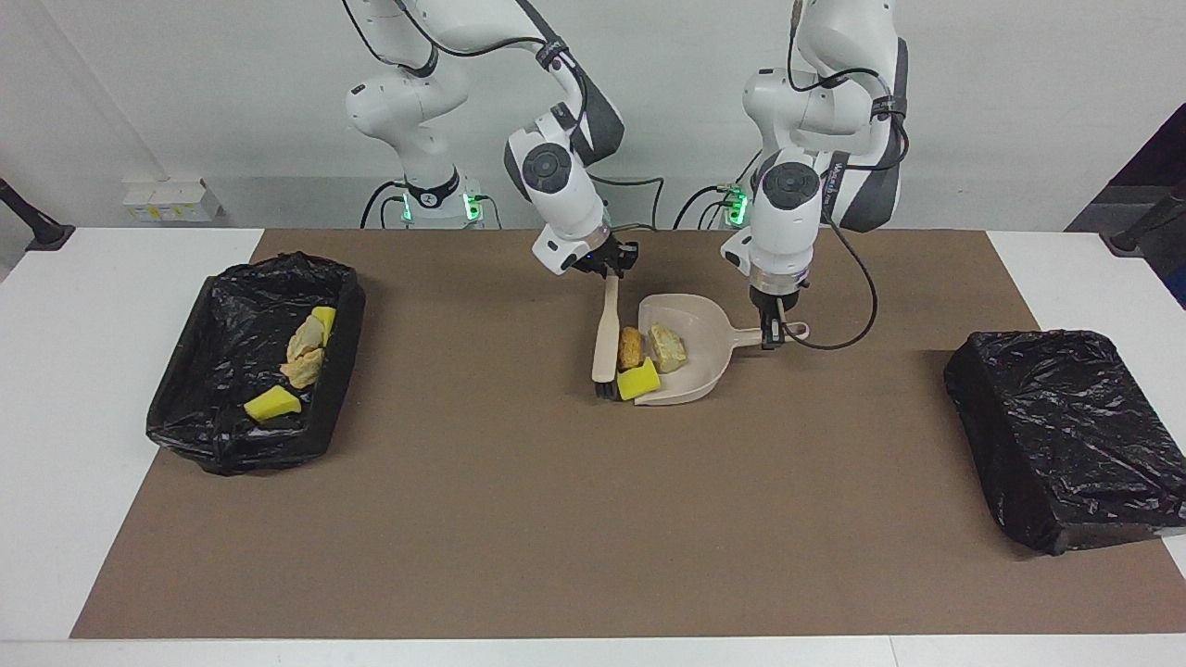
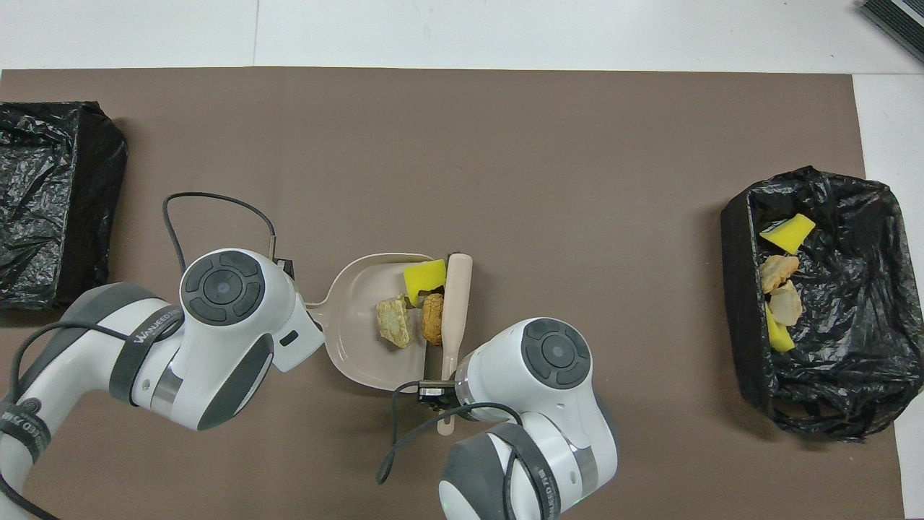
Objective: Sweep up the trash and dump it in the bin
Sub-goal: 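Brush the remaining sponge and crumbs into the dustpan with the right gripper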
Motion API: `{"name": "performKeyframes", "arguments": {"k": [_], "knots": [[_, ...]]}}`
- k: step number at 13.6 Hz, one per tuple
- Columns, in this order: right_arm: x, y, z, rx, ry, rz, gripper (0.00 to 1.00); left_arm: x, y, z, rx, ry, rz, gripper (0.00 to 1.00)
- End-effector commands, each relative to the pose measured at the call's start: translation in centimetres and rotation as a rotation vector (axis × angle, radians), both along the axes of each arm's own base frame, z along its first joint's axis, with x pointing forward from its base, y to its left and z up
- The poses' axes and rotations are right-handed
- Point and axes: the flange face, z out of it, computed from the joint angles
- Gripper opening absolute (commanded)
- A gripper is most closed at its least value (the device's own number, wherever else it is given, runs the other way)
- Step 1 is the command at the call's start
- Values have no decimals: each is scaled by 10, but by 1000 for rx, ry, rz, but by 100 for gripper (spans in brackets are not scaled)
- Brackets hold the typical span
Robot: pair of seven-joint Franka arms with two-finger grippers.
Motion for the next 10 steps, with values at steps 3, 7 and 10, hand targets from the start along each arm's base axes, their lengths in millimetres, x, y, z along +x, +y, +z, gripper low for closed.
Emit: {"name": "performKeyframes", "arguments": {"k": [3,7,10], "knots": [[0,34,23,89,-17,-21,0,-1,0,-2,-2,-27,-10,0],[-4,42,72,144,-63,-8,0,3,2,-1,-14,-45,-21,0],[-3,46,88,167,-78,-6,0,6,5,-3,-18,-48,-14,0]]}}
